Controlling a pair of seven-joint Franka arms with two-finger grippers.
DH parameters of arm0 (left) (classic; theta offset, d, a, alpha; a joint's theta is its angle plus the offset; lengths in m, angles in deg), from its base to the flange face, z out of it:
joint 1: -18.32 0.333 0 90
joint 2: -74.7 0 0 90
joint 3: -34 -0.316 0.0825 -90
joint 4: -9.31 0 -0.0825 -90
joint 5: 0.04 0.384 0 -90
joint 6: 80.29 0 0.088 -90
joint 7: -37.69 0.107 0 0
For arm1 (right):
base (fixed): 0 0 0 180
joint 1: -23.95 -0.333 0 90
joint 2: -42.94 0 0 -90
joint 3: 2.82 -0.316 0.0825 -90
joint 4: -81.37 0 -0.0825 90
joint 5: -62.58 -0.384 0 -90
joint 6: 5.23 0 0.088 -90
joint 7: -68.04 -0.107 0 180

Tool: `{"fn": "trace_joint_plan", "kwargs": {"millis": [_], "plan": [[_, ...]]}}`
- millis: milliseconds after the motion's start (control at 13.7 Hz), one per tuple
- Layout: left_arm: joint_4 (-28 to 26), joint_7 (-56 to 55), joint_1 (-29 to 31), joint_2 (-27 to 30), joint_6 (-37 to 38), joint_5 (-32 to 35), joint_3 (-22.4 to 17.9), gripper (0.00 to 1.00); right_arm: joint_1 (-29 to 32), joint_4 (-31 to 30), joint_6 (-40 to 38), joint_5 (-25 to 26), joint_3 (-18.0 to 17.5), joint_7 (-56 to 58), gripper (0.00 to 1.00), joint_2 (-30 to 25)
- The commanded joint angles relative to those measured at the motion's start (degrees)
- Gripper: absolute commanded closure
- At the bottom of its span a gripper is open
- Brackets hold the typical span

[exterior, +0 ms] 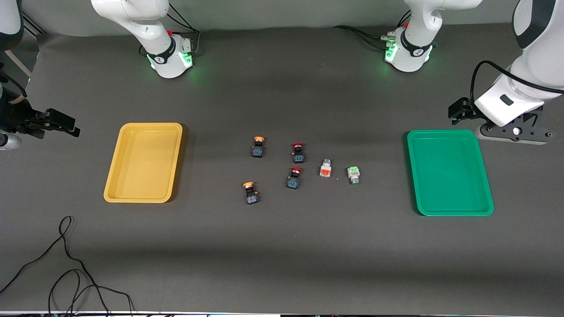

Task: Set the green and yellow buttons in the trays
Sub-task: 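Raise both grippers from rest toward the buttons between the trays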

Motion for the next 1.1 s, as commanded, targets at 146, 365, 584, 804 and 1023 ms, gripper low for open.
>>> {"fn": "trace_joint_plan", "kwargs": {"millis": [146,365,584,804,1023], "plan": [[1.4,0.8,-0.5,-0.5,0.2,-0.6,-0.6,0.0,-1.1,-0.3,-1.5,-0.7,0.4,1.0,0.0,-0.4],[1.5,0.8,-0.5,-0.5,0.3,-0.6,-0.7,0.0,-5.4,-3.3,-1.2,-1.1,0.4,-0.7,0.0,-1.6],[1.5,0.8,-0.5,-0.5,0.3,-0.6,-0.7,0.0,-14.9,-6.0,1.6,-1.7,0.3,-12.5,0.0,-1.6],[1.5,0.8,-0.5,-0.7,0.2,-0.6,-0.6,0.01,-26.8,-10.4,8.9,-2.0,0.3,-26.3,0.0,-0.7],[1.6,0.8,-0.4,-1.1,-0.5,-2.1,-0.7,0.01,-38.5,-11.4,15.2,-2.2,0.3,-40.2,0.0,3.0]]}}
